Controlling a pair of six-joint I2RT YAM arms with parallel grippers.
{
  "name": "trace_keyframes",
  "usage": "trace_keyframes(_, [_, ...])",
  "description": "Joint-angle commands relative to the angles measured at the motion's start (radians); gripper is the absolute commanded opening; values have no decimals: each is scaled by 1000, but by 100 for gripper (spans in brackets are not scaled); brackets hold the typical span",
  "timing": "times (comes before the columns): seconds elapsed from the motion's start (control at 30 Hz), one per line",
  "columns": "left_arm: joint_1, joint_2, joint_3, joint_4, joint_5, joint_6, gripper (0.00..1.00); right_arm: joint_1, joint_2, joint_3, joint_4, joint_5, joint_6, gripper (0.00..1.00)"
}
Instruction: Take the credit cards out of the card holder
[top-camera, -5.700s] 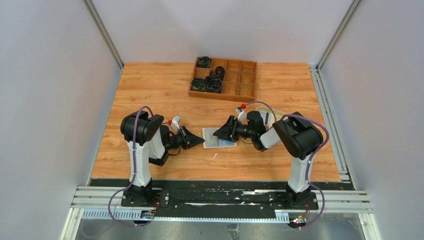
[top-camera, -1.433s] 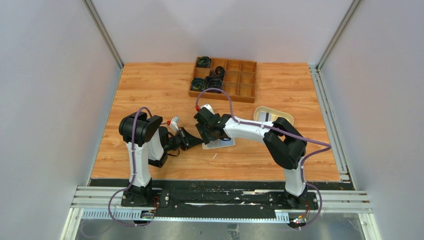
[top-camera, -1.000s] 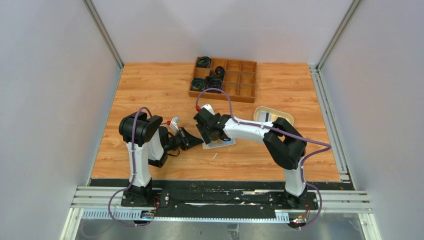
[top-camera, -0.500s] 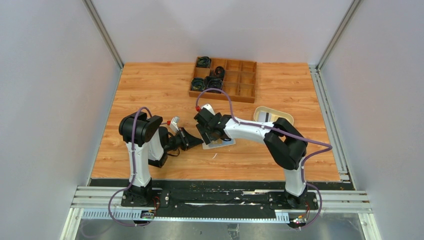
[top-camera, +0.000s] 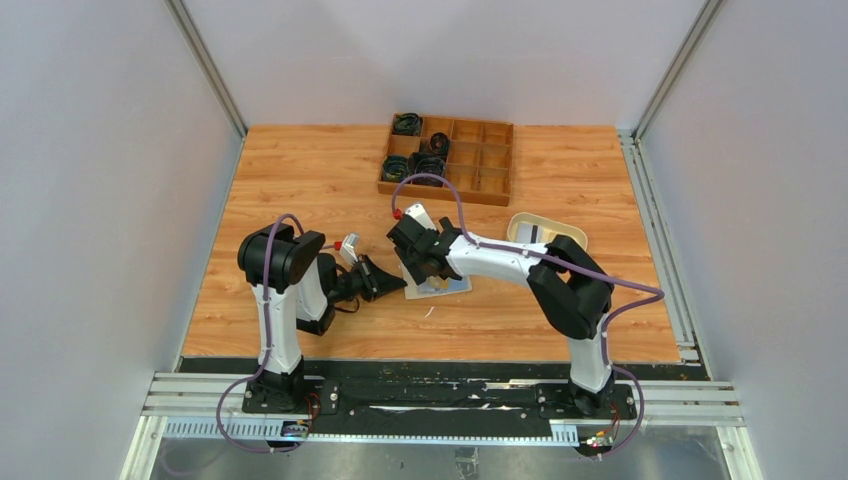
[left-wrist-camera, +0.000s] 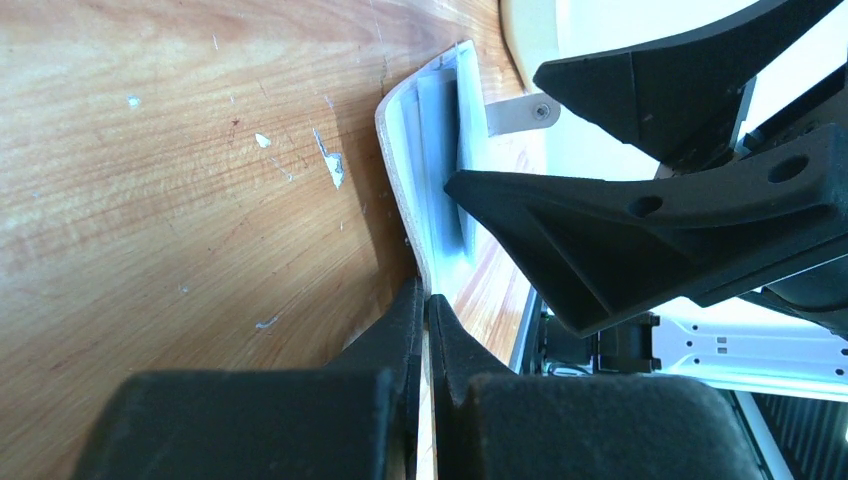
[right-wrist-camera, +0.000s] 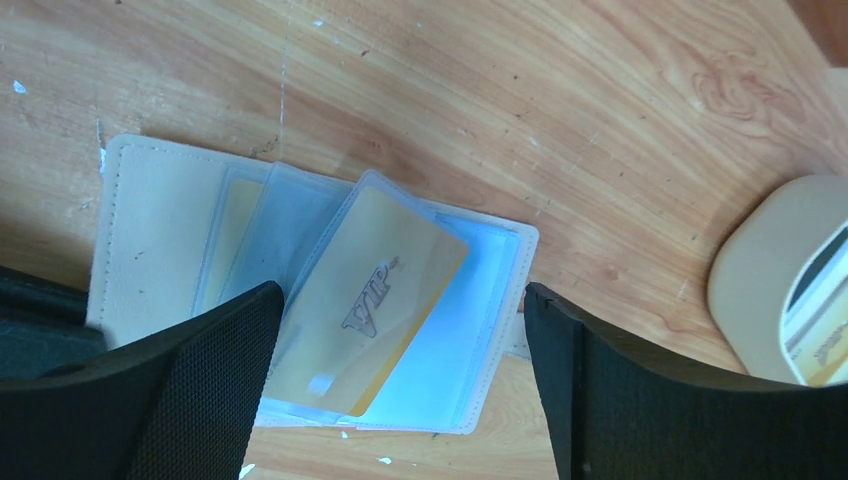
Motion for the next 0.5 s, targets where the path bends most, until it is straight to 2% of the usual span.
trace_keyframes(0.0, [8,91,-53,25,-23,100,0,10,39,29,-82,121,-54,94])
trace_keyframes(0.1, [8,97,-50,24,-23,101,0,9,34,25,-73,108,-66,94])
trace_keyframes(0.23, [8,96,-48,24,-23,99,0,-1,-17,-49,8,-26,-35,94])
trace_keyframes(0.47, [8,101,-53,24,-24,106,0,-127,-245,-375,428,-552,74,94])
